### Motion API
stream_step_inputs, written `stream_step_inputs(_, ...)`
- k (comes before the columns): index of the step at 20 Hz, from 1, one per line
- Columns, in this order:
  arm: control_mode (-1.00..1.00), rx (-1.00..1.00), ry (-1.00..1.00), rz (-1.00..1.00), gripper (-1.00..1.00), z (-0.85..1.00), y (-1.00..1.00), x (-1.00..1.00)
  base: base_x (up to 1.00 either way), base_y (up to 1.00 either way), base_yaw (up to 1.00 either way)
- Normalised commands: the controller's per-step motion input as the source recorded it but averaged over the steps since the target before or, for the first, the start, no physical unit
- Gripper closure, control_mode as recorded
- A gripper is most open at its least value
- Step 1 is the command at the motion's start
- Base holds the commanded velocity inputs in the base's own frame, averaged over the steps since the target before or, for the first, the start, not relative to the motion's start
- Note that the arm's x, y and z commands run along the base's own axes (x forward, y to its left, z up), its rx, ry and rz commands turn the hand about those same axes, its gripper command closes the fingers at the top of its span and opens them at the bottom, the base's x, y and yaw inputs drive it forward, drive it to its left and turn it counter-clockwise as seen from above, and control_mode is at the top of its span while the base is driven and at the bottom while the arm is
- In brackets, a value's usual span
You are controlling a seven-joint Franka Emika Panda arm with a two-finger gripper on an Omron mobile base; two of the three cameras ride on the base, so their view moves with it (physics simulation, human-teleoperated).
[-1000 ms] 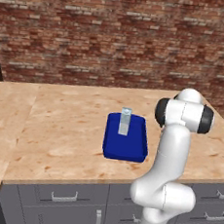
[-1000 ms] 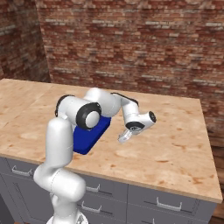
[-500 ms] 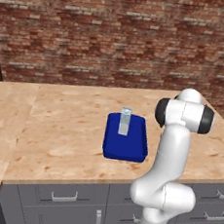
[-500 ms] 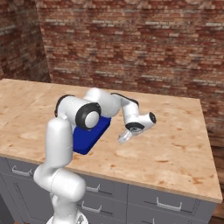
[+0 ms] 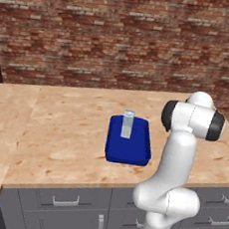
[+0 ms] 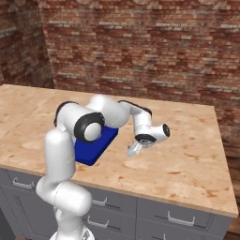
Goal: Take out the milk from the fridge and place it on the tray on the counter. Then take the sugar cube near the tray and place it in the tray.
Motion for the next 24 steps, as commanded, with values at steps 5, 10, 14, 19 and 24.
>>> stream_step_inputs(5, -1.00, 0.00, 0.00, 0.00, 1.00, 1.00, 0.20, -0.56, 0.00, 0.00, 0.00)
stream_step_inputs(10, -1.00, 0.02, 0.00, -0.03, 1.00, 0.66, 0.49, -0.75, 0.00, 0.00, 0.00)
stream_step_inputs(14, -1.00, 0.00, -0.02, -0.19, 1.00, 0.07, 0.73, -0.58, 0.00, 0.00, 0.00)
stream_step_inputs(19, -1.00, 0.00, -0.02, -0.29, 1.00, 0.27, 0.67, -0.59, 0.00, 0.00, 0.00)
stream_step_inputs(24, -1.00, -0.03, 0.04, -0.32, 1.00, 0.64, 0.48, -0.21, 0.00, 0.00, 0.00)
